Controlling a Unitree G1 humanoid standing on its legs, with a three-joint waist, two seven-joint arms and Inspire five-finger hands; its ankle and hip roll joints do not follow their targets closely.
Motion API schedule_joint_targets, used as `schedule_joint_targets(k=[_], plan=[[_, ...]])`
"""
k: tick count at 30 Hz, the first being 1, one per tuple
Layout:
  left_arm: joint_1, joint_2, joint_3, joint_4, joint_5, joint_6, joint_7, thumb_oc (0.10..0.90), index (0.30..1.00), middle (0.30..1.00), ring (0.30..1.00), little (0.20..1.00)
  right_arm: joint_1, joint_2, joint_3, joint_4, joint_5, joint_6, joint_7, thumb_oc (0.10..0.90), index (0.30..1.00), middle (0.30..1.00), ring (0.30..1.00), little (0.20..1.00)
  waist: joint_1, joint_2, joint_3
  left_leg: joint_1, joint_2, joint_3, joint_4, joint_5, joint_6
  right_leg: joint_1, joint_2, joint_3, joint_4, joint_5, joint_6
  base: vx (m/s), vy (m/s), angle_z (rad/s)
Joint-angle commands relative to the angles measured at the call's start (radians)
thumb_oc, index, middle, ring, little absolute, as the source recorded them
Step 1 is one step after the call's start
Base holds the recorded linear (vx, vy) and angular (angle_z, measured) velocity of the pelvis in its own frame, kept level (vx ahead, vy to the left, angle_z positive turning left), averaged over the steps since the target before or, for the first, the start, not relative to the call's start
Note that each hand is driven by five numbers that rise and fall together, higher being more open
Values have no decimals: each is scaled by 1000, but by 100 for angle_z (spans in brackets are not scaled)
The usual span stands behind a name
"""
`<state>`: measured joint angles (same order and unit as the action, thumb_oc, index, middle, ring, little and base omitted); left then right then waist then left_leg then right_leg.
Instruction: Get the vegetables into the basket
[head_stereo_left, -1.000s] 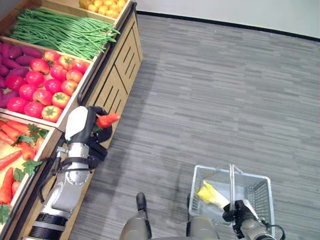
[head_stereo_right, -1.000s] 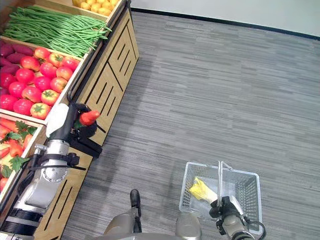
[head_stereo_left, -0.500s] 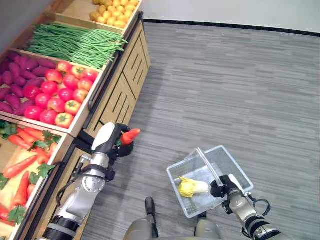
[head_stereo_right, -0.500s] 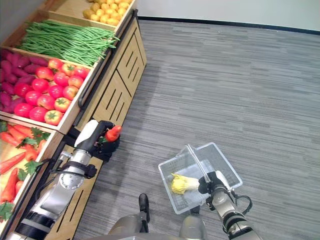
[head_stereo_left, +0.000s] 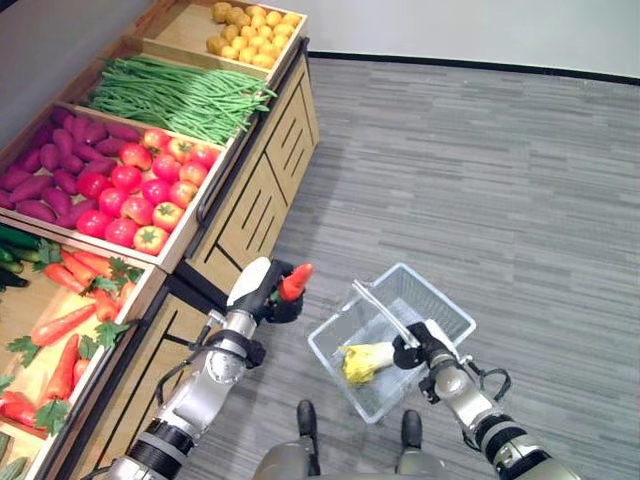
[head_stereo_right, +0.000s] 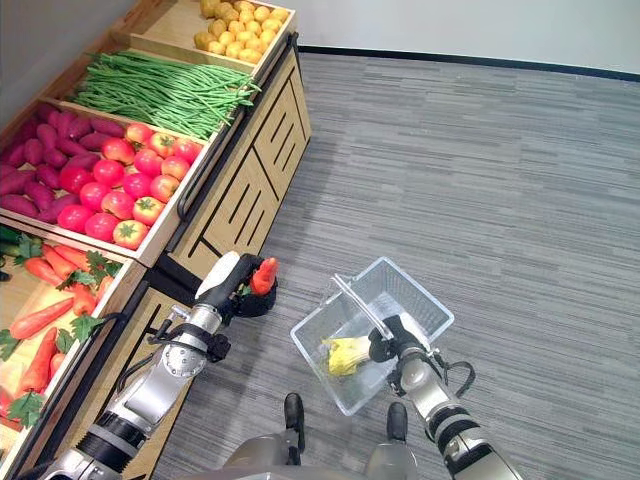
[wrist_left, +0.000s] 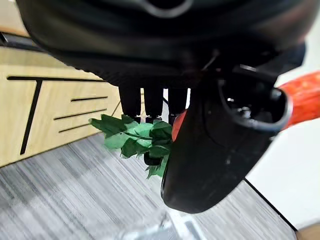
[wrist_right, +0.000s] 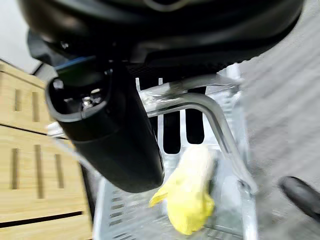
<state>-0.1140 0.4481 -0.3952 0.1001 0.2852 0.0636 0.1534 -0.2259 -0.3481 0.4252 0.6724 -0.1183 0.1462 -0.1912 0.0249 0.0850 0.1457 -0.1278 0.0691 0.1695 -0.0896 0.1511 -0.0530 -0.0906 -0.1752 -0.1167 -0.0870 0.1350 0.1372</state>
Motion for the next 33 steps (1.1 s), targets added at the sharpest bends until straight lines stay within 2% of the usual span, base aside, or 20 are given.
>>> schedule_joint_targets(k=[1,7,14,20,28,33], plan=[[-132,2,1,21,-5,-43,50,400,300,300,300,300,-131,-17,-32,-157,14,-108,-21,400,300,300,300,300,5,-18,-15,20,-15,34,4,-52,-19,32,-35,-11,25,-58,54,0,0,0],[-86,-4,0,75,24,-33,49,400,300,300,300,300,-123,-52,-25,-290,-26,-112,-7,400,300,300,300,300,7,-8,-8,20,-9,37,5,-48,-22,30,-31,-6,19,-61,52,0,-5,-2],[-76,-21,-19,135,56,-24,42,400,300,300,300,300,-113,-47,-2,-349,-16,-119,19,400,300,300,300,300,4,-2,-6,20,-7,39,6,-47,-24,29,-29,-7,17,-59,50,-4,-2,0],[-132,-25,-74,169,147,-23,46,400,300,300,300,300,-120,-42,77,-430,-15,-139,80,400,300,300,300,300,-6,-5,6,13,-1,46,6,-44,-27,15,-26,2,17,-53,49,-30,-14,-5],[-172,-45,-117,210,175,-21,49,400,300,300,300,300,-157,-51,153,-573,6,-176,123,400,300,300,300,300,-21,-11,17,5,6,59,4,-40,-30,-9,-22,17,21,-43,49,-24,2,-5],[-196,-83,-144,301,165,-15,64,400,300,300,300,300,-156,-59,173,-694,65,-205,136,400,300,300,300,300,-32,-24,24,0,12,66,4,-38,-31,-21,-18,23,24,-38,50,-25,-9,-2]])
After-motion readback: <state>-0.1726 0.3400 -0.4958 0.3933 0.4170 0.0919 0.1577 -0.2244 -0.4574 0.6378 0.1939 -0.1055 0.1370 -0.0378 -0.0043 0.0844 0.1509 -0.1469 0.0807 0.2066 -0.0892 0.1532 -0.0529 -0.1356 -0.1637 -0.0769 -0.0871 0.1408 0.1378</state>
